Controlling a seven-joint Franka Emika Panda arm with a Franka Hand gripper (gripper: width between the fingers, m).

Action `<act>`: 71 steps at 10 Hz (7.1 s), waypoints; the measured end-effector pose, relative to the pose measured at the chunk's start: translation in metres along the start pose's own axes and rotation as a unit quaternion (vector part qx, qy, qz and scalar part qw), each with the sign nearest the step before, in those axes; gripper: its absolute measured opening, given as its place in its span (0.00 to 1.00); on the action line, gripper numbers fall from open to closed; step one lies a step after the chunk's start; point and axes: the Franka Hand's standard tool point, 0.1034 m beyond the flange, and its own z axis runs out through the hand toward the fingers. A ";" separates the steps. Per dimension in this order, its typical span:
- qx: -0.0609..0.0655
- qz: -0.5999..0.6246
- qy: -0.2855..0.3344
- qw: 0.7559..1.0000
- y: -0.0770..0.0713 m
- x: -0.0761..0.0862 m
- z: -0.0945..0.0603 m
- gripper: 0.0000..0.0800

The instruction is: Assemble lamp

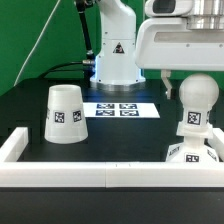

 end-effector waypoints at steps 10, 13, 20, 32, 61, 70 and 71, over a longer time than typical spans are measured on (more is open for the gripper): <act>0.008 -0.095 0.002 0.995 0.079 -0.053 -0.007 0.87; 0.005 -0.085 -0.002 0.996 0.120 -0.042 -0.008 0.87; 0.004 -0.068 -0.012 0.998 0.148 -0.062 -0.010 0.87; -0.003 -0.079 -0.033 0.996 0.213 -0.094 0.017 0.87; 0.060 0.027 -0.076 0.995 0.066 -0.011 -0.087 0.06; 0.062 0.066 -0.077 0.993 -0.019 0.014 -0.109 0.06; 0.062 0.064 -0.075 0.993 -0.023 0.012 -0.102 0.06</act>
Offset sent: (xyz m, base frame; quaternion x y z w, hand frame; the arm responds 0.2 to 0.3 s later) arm -0.0556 -0.0069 0.0132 0.0061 0.0102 -0.0164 0.9998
